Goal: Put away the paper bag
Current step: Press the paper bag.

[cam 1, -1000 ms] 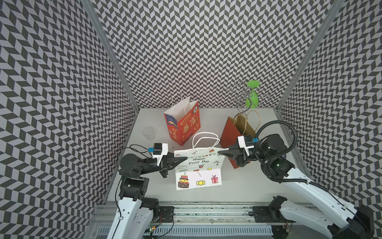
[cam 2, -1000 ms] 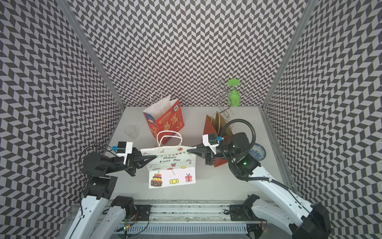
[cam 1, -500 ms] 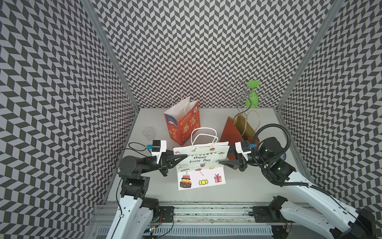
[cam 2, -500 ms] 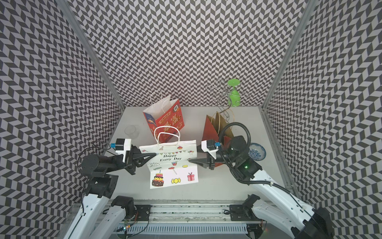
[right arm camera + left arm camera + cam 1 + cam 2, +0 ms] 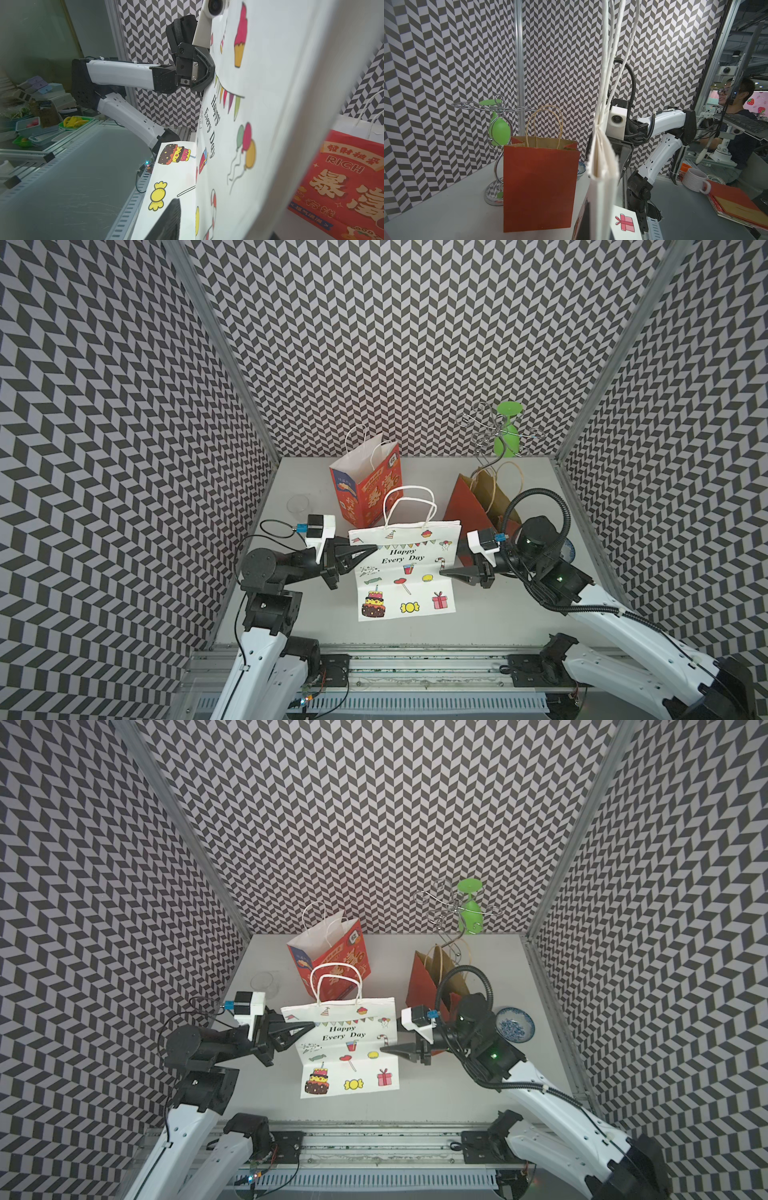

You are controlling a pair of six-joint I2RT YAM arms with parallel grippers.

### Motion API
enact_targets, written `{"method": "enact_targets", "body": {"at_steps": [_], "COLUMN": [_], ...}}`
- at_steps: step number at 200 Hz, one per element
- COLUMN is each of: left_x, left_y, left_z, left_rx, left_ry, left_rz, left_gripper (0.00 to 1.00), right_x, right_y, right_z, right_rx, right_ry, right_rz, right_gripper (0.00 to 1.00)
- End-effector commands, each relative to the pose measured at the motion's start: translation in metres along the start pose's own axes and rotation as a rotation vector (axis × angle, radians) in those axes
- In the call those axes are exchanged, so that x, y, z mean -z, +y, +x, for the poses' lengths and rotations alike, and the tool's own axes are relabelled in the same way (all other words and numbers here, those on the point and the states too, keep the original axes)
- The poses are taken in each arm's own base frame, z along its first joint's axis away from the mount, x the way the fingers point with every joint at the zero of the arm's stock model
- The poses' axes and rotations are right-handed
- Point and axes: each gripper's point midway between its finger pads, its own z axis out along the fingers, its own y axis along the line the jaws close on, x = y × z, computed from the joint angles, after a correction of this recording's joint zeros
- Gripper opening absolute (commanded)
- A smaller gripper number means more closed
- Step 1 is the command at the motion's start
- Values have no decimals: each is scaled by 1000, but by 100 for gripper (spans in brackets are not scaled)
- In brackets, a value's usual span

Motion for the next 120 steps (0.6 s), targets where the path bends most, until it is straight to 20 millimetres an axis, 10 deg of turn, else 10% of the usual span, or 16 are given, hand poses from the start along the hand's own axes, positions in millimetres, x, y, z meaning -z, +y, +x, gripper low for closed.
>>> {"method": "enact_targets", "body": {"at_steps": [1, 44, 70, 95, 120], "left_x": [-4, -4, -5, -5, -5], "left_y": [0, -1, -2, -6, -11], "left_z": [-17, -25, -30, -37, -43], "left_rx": [2, -26, -45, -62, -78], "left_ry": [-11, -28, -28, -30, -27], "left_rz": [7, 10, 10, 20, 34], "left_gripper": [0, 0, 0, 0, 0], "right_x": [0, -1, 0, 2, 4], "right_y": [1, 5, 5, -3, -5], "right_z": [9, 13, 10, 9, 15], "right_rx": [13, -6, -1, -1, -7], "right_ry": [23, 28, 20, 31, 47], "right_rz": [4, -26, -22, 35, 66], "right_gripper": [42, 1, 0, 52, 56]}}
